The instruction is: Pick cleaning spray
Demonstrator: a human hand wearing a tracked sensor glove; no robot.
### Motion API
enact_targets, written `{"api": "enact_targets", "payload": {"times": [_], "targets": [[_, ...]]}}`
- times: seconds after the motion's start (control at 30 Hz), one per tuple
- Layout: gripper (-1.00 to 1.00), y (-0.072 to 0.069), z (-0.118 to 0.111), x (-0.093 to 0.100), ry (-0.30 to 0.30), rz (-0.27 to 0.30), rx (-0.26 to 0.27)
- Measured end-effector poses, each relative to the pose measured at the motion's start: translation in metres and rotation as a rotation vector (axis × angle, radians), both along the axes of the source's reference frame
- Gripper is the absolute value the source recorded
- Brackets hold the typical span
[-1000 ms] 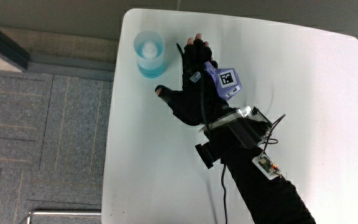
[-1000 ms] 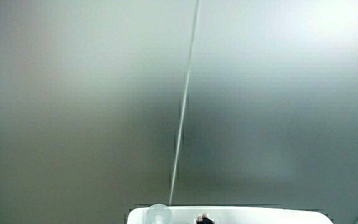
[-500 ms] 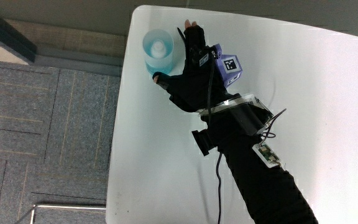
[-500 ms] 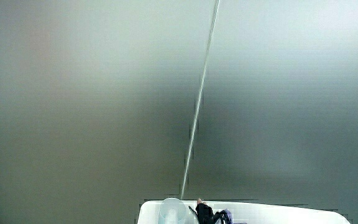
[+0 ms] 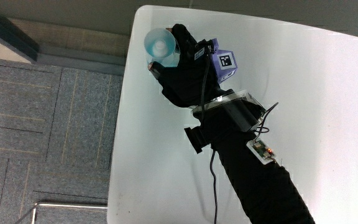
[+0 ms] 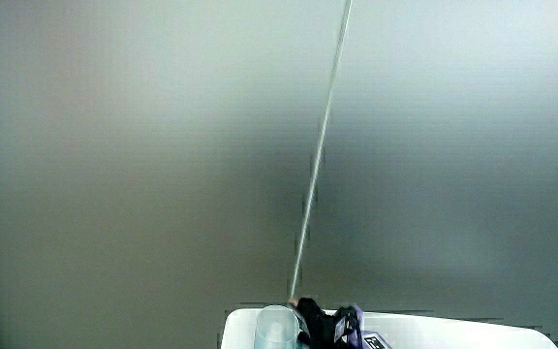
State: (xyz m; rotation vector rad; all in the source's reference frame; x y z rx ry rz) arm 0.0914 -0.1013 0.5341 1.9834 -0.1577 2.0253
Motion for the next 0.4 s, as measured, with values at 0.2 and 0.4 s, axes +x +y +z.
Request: {"api": "enact_targets", "payload": {"times": [0.2, 0.4], "targets": [[1.00, 0.003, 0.000, 0.001, -0.002, 0.003, -0.002], [1.00, 0.009, -0.015, 0.003, -0.039, 0.007, 0.054]]}}
